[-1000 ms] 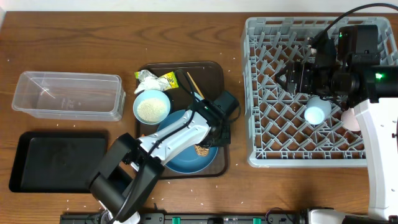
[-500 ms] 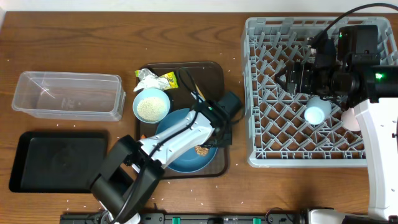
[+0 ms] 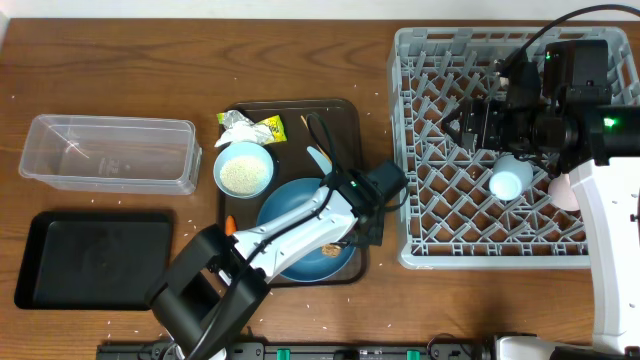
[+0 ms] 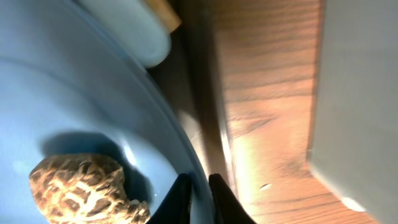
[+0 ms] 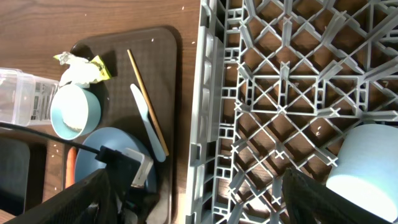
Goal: Sort waste into correct bins and load items into the dishwasher rack
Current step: 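Grasp the rim of the blue plate with the left gripper, then lift the blue plate and tip the cookie onto the black tray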
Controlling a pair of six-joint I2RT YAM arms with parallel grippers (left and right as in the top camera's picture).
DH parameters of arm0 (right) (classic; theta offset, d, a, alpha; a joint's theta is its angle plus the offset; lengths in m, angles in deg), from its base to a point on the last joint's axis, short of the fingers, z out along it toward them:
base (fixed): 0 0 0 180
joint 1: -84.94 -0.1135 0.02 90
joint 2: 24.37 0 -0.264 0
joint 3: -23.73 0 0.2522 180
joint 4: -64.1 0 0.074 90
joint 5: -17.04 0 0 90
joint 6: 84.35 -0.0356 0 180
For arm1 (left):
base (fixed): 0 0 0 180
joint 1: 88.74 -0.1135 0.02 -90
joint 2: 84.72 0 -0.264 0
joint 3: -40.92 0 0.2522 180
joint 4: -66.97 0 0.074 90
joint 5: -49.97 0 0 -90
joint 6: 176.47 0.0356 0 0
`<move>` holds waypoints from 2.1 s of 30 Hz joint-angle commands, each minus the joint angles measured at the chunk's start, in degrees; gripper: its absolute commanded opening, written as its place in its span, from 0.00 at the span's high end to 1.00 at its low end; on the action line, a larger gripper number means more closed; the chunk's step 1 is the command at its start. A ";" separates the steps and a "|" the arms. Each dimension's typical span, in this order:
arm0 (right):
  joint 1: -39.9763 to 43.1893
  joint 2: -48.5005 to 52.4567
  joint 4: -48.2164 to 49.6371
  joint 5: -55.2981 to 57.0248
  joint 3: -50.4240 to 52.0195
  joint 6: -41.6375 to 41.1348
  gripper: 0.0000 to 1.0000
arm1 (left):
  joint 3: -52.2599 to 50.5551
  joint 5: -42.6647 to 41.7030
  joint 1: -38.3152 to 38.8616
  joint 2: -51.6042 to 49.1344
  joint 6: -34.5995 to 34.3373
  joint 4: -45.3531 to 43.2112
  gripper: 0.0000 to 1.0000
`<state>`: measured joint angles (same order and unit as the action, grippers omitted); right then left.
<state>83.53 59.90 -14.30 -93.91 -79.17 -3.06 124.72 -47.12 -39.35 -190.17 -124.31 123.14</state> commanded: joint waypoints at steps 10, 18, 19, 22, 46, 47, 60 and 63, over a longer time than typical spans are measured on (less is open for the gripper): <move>-0.52 0.13 0.61 0.20 0.02 0.68 0.18 | 5.79 5.22 2.56 -0.57 3.17 6.93 0.94; -0.48 0.11 1.62 0.20 0.02 0.66 0.17 | 16.11 11.23 4.11 1.29 3.72 20.63 0.94; -0.48 0.13 1.81 0.20 0.02 0.68 0.17 | 17.20 12.26 4.00 1.90 3.72 21.66 0.94; -0.48 0.11 2.12 0.20 0.02 0.66 0.17 | 18.82 14.03 3.26 4.50 3.63 22.64 0.94; -0.50 0.11 2.03 0.17 0.02 0.66 0.16 | 17.70 -13.29 -67.36 43.74 21.94 24.04 0.94; -0.50 0.11 2.03 0.17 0.02 0.63 0.16 | 17.16 -15.93 -70.90 43.71 23.15 23.96 0.94; -0.50 0.11 0.90 0.17 0.02 0.66 0.16 | -6.23 -41.62 -95.06 42.97 29.11 3.98 0.94; -0.50 0.11 0.85 0.17 0.02 0.66 0.16 | -10.80 -52.83 -98.25 42.97 31.54 -1.31 0.94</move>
<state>83.53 59.90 -13.28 -93.88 -79.15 -3.04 116.29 -85.83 -135.13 -147.74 -97.54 124.59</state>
